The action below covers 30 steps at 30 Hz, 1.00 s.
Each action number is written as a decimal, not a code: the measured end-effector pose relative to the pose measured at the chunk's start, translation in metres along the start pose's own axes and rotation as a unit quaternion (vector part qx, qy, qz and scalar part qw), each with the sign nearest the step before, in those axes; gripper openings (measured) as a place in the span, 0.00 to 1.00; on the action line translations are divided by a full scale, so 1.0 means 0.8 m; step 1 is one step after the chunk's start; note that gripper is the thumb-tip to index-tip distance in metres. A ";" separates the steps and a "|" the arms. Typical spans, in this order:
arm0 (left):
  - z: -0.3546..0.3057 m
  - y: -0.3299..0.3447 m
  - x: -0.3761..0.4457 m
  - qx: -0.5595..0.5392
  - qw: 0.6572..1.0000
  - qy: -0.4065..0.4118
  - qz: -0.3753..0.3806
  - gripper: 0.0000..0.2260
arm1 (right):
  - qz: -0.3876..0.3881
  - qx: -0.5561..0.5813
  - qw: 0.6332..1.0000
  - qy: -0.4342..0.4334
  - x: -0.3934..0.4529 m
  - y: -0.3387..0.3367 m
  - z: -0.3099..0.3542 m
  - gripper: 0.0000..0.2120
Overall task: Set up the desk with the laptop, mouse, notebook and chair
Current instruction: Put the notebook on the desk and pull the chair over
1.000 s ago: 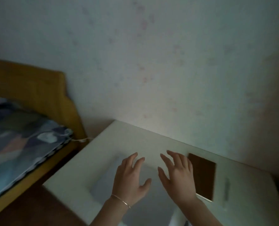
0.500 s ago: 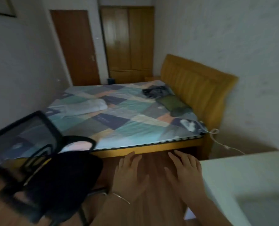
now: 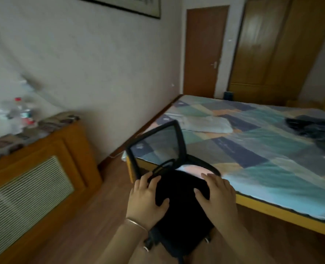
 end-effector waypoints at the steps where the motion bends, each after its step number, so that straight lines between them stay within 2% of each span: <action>1: 0.020 -0.010 0.013 0.005 1.000 -0.011 -0.007 0.32 | -0.002 0.010 1.000 -0.009 0.023 0.016 0.015 0.23; 6: 0.105 -0.037 0.084 0.025 0.997 -0.055 -0.039 0.32 | 0.010 0.051 0.998 -0.046 0.125 0.101 0.082 0.23; 13: 0.187 -0.008 0.231 0.042 0.996 -0.074 -0.021 0.30 | 0.011 0.082 0.996 -0.036 0.265 0.226 0.114 0.23; 18: 0.217 0.028 0.375 -0.003 0.998 -0.055 0.005 0.27 | 0.021 0.107 0.993 0.046 0.369 0.319 0.085 0.23; 23: 0.215 0.065 0.495 -0.061 0.997 -0.007 0.040 0.29 | 0.053 0.133 0.978 0.150 0.422 0.377 0.062 0.26; 30: 0.169 0.169 0.638 -0.071 0.973 0.129 0.180 0.31 | 0.102 0.103 0.942 0.304 0.443 0.419 0.037 0.36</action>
Point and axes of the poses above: each hand's wrist, its own x-axis towards the middle knuckle, its own y-axis out of the palm, z = x × y, the point moved 3 cm from there along x, towards the middle knuckle, and after that the axes turned 15 degrees about -y, right-handed, at the moved point
